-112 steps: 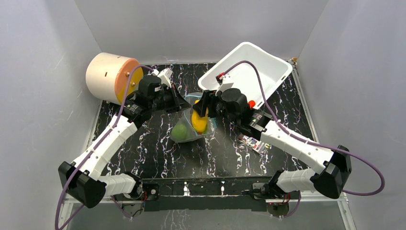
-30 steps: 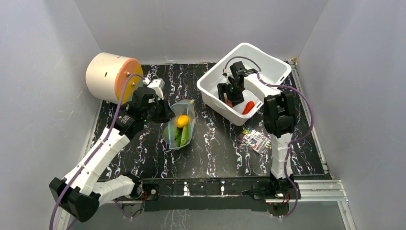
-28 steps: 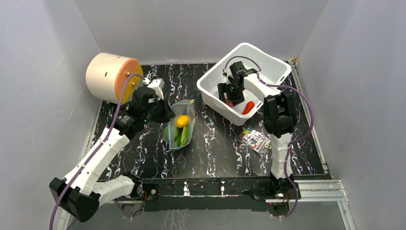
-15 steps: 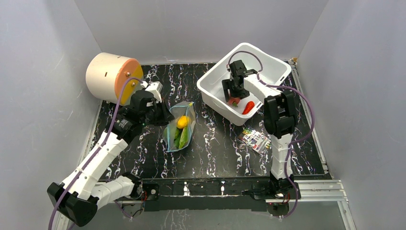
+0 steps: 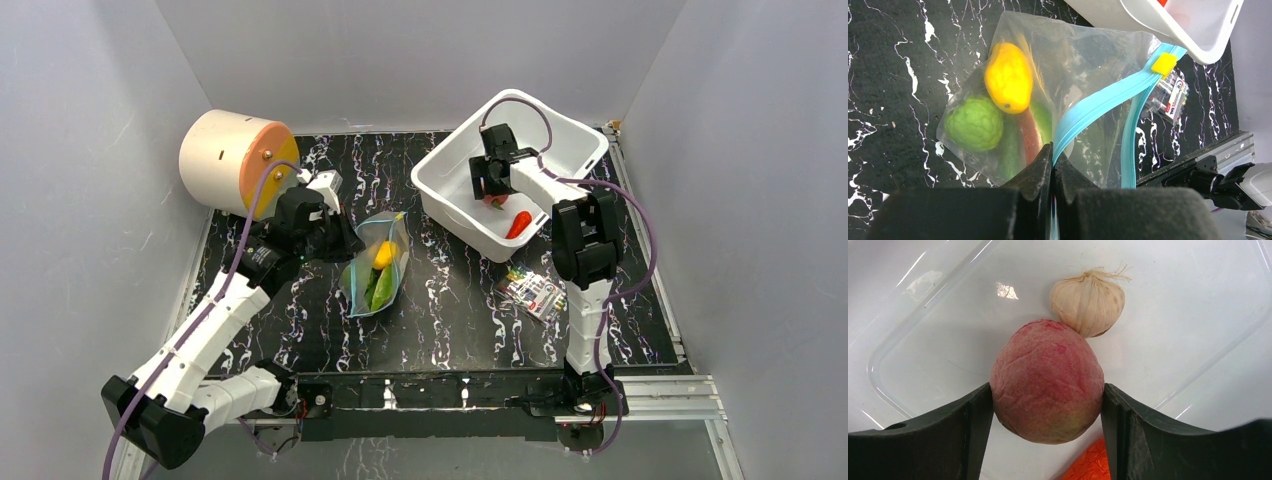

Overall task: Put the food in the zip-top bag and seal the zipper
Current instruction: Pick up the fake fruit from the bin.

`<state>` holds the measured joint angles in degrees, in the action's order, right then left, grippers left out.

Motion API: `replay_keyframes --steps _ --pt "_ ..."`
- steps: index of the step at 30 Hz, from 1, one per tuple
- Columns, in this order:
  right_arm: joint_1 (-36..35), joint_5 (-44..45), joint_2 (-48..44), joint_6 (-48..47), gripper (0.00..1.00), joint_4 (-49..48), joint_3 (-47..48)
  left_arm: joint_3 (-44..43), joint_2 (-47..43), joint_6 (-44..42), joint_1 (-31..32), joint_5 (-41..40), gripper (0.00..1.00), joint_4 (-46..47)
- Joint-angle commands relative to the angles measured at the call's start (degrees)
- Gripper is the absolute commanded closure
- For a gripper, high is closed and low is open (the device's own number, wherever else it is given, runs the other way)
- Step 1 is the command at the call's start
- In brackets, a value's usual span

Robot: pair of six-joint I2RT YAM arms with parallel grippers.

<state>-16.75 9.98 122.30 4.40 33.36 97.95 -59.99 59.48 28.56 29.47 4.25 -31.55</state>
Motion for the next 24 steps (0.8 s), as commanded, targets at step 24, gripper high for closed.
replay_keyframes --steps 24 --pt "0.1 -6.5 -25.3 5.3 0.71 2.4 -3.4 -3.7 2.2 -0.3 0.2 -0.5 1.00 1.7"
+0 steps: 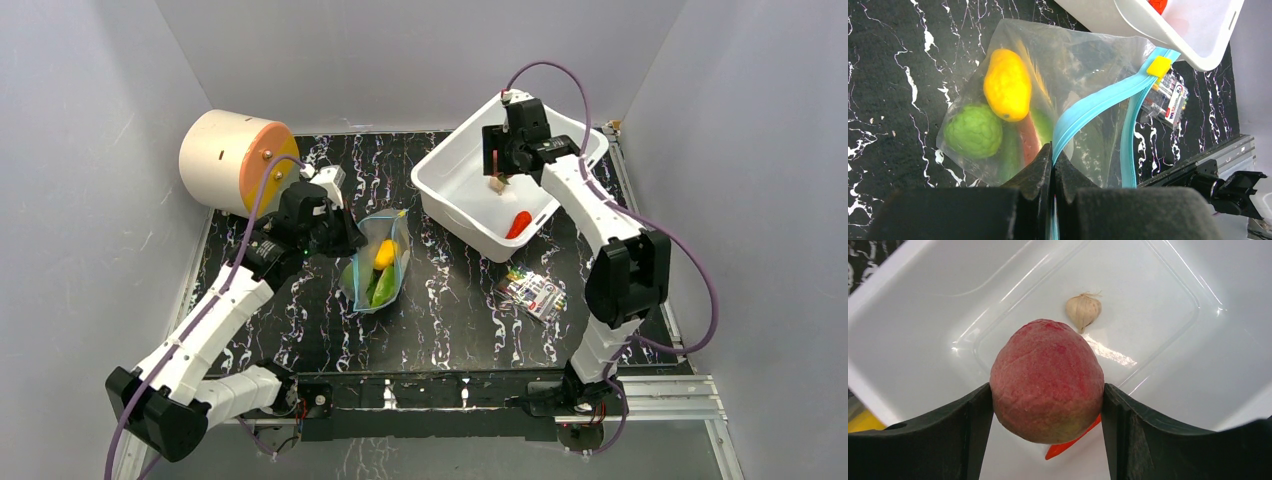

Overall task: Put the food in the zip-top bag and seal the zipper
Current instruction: Pick up the fake fruit from the bin, then place the fake fruit in the zipper food storage bag.

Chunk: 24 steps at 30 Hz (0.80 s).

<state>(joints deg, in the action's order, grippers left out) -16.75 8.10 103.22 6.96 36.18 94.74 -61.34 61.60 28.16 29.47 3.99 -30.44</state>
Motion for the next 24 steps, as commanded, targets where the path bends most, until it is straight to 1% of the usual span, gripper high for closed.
replay_keyframes --steps 1,2,4,5,6,9,10,14,16,20,24 --pt "0.0 -6.5 -7.5 3.5 0.72 -0.6 -0.6 -2.3 0.2 0.1 0.3 -0.1 1.00 0.8" --pt "-0.3 -8.4 -8.7 4.2 0.71 -1.2 -1.4 -2.4 0.4 0.1 0.2 -0.1 1.00 0.9" --pt "-1.5 -14.7 -13.2 7.0 0.71 -4.1 -4.7 -2.7 0.8 0.0 0.2 0.6 1.00 1.5" --pt "-3.7 -15.5 -16.4 8.4 0.71 -6.0 -7.3 -2.4 0.9 0.0 0.2 0.9 1.00 2.4" --pt "-4.5 -16.1 -18.0 9.4 0.71 -6.0 -7.9 -2.6 1.3 0.2 0.2 0.7 1.00 2.4" --pt "-5.9 -24.9 -22.5 12.9 0.71 -7.1 -9.8 -3.7 2.2 0.3 0.2 1.2 1.00 2.0" --pt "-7.5 -27.2 -24.9 14.5 0.71 -8.5 -11.6 -3.9 2.5 0.2 0.2 0.7 1.00 1.8" --pt "-13.9 -28.8 -29.8 21.6 0.71 -11.5 -15.5 -4.9 3.6 0.4 0.2 1.0 1.00 1.9" --pt "-18.7 -26.9 -31.9 26.3 0.70 -15.2 -18.1 -5.3 4.1 1.2 0.2 1.4 1.00 2.4" --pt "-23.6 -25.6 -31.9 31.1 0.70 -18.6 -20.8 -5.0 4.5 2.1 0.2 2.5 1.00 3.1" --pt "-27.9 -24.0 -30.5 33.1 0.68 -19.3 -20.8 -5.1 4.5 2.7 0.2 3.5 1.00 3.1"
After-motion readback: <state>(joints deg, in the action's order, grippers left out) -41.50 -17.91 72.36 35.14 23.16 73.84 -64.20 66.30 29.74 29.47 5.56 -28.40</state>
